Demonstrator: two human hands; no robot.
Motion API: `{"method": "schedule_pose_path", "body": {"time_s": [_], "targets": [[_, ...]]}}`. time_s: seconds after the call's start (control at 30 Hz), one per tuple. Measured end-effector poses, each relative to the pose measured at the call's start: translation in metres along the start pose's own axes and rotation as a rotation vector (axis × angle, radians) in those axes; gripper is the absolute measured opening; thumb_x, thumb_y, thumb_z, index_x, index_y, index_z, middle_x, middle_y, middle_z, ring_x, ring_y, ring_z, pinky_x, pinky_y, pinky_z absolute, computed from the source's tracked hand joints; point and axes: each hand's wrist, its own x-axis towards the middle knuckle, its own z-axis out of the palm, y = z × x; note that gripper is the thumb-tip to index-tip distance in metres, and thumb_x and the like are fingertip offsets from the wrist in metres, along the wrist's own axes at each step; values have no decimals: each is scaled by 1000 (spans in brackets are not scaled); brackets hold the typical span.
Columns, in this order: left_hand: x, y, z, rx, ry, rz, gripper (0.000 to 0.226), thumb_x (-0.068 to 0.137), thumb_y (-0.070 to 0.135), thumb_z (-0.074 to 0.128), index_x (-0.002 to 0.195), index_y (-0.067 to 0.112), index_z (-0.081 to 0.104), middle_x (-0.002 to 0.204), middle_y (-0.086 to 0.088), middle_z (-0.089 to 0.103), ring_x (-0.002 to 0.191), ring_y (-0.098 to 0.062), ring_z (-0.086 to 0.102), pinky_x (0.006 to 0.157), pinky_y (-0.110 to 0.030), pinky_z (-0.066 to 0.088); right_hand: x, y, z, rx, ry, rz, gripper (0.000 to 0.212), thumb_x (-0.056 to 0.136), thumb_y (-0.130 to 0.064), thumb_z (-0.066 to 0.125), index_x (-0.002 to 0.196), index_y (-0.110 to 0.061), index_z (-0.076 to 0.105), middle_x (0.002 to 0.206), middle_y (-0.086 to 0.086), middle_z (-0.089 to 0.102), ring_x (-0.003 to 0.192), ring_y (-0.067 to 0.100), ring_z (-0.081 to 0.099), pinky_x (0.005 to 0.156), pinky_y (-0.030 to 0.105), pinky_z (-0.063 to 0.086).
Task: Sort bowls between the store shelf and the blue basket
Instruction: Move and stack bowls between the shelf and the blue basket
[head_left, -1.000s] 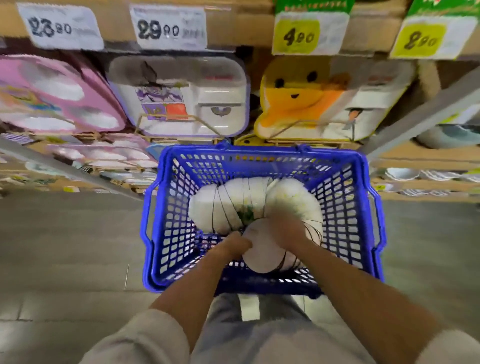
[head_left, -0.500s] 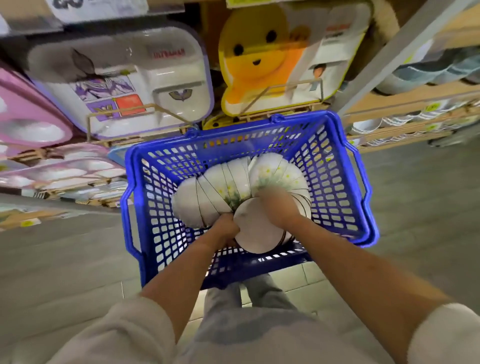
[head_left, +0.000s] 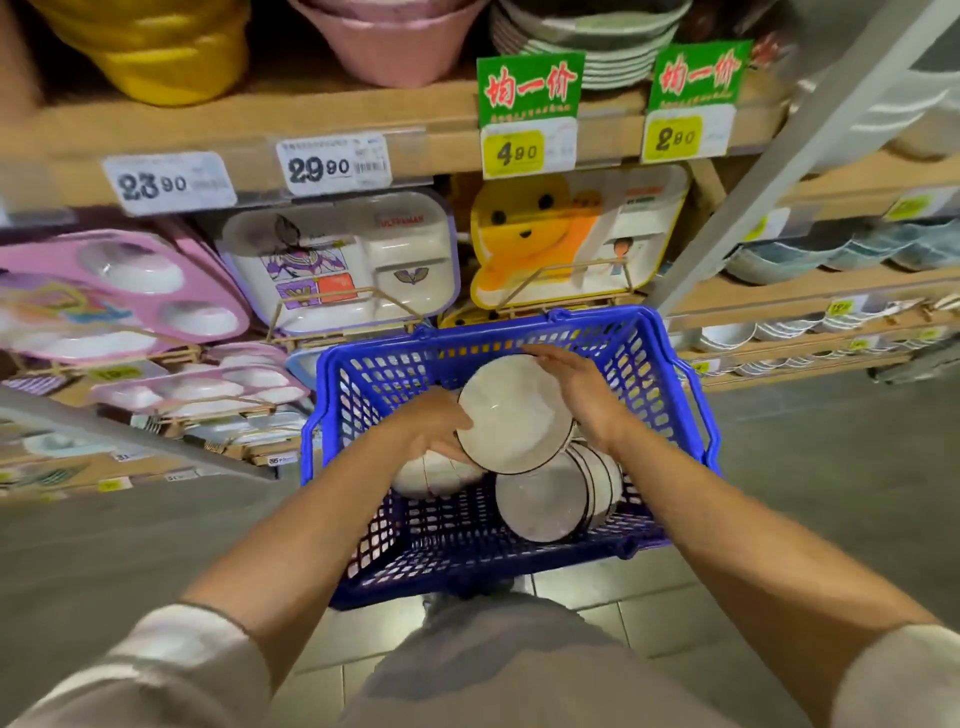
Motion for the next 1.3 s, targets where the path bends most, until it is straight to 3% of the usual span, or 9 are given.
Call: {"method": "schedule_pose_path", "body": {"time_s": [0.13, 0.33, 0.47, 0.57, 0.67, 0.8, 1.13, 1.23, 1.3], "targets": [[-41, 36, -10, -92, 22, 55, 29, 90, -9, 50, 118, -5, 52, 95, -21, 65, 77, -32, 69, 57, -38, 61, -21, -39, -3, 176, -15, -45, 34, 97, -11, 44, 124, -20, 63, 131, 10, 61, 120, 27, 56, 105, 41, 42], [-107, 82, -9, -85, 78, 238, 22, 92, -2, 49, 113, -7, 52, 89, -26, 69, 71, -35, 71, 57, -36, 61, -60, -93, -2, 314, 74, -122, 37, 91, -12, 43, 114, -28, 68, 126, 6, 61, 116, 33, 54, 98, 50, 45], [-144, 108, -3, 110, 224, 473, 18, 95, 19, 51, 100, 7, 63, 68, -13, 72, 61, -25, 71, 52, -30, 58, -82, -135, -11, 492, 85, -150, 39, 88, -9, 42, 115, -22, 67, 120, 9, 64, 104, 34, 60, 70, 36, 54], [-161, 128, 8, 56, 223, 650, 17, 96, 24, 49, 95, 21, 65, 87, -4, 68, 76, -16, 65, 53, -27, 56, -99, -162, -23, 598, 82, -184, 37, 88, -5, 40, 113, -16, 66, 117, 11, 65, 96, 31, 64, 63, 33, 57], [-172, 144, 31, -220, 54, 728, 20, 95, 22, 44, 100, 23, 63, 103, 0, 68, 89, -13, 63, 62, -24, 54, -117, -181, -35, 696, 80, -210, 39, 89, -4, 40, 119, -10, 64, 120, 15, 66, 102, 33, 65, 69, 34, 57], [-185, 161, 70, -511, -72, 770, 26, 89, 19, 42, 102, 15, 64, 93, -2, 74, 88, -20, 66, 75, -35, 52, -146, -195, -55, 737, 125, -237, 45, 88, -4, 40, 129, -6, 59, 124, 18, 64, 112, 37, 61, 76, 38, 56], [-226, 189, 165, -544, -81, 765, 26, 85, 22, 42, 95, 16, 65, 89, -8, 71, 82, -27, 64, 63, -29, 51, -203, -192, -121, 762, 157, -469, 29, 93, -18, 48, 114, -9, 64, 107, 10, 71, 98, 26, 66, 84, 35, 53], [-231, 198, 201, -520, -133, 793, 28, 86, 20, 40, 92, 16, 67, 76, -4, 73, 67, -21, 68, 50, -23, 51, -214, -185, -150, 754, 202, -548, 25, 93, -23, 50, 109, -12, 67, 102, 7, 72, 94, 21, 68, 78, 31, 54], [-231, 203, 230, -502, -121, 802, 30, 85, 19, 40, 98, 13, 66, 84, -7, 73, 74, -25, 67, 56, -26, 51, -221, -179, -177, 723, 244, -561, 26, 93, -27, 49, 107, -15, 67, 101, 5, 73, 90, 19, 70, 70, 30, 55]]}}
